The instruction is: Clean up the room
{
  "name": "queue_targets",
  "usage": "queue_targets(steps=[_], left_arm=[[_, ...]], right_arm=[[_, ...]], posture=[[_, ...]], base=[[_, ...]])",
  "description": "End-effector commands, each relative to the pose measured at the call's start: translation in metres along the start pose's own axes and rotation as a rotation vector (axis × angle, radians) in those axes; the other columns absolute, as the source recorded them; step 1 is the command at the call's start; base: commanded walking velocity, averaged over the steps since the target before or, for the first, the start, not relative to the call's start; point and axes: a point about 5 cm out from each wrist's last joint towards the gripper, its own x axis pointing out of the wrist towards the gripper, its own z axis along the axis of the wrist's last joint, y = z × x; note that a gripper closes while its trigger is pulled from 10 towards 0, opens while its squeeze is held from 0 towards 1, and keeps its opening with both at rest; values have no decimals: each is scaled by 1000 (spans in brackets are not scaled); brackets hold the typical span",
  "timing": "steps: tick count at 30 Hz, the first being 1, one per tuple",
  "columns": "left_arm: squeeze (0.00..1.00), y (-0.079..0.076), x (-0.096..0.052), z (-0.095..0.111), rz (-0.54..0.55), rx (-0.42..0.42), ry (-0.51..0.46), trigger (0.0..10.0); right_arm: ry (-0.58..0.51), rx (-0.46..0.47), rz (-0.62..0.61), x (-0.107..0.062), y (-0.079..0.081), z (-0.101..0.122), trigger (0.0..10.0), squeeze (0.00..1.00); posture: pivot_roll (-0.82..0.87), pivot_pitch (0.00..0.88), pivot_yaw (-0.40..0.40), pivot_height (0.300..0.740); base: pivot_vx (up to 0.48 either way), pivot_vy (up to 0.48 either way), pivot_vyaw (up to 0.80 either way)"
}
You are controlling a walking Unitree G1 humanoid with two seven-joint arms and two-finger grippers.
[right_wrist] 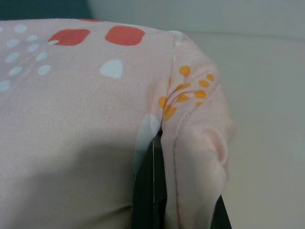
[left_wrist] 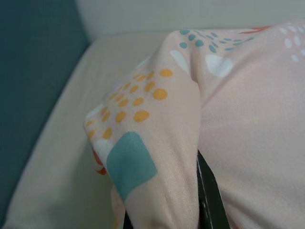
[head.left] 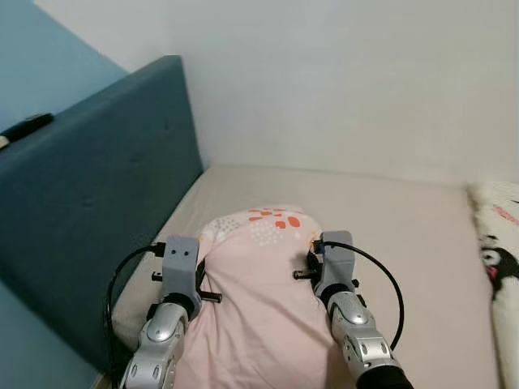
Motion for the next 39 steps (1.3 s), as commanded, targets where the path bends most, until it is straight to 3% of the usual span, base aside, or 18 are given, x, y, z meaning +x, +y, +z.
queue_targets(steps=[1,17,39], left_arm=[[0,5,3,10,12,9,-39,10000],[0,2,3,14,-13,0,-63,10000],[0,2,3,15,-27,5,-68,10000]], right_arm=[[-57,-7,-42,-1,-6,8,10000,0],[-63,-1,-62,-2,-9,8,10000,0],[-61,3,-66,-3,-8,6,10000,0]], posture=[[45,14,12,740],[42,18,11,740],[45,17,15,740]], base=[[0,0,0],[0,0,0],[0,367,0]])
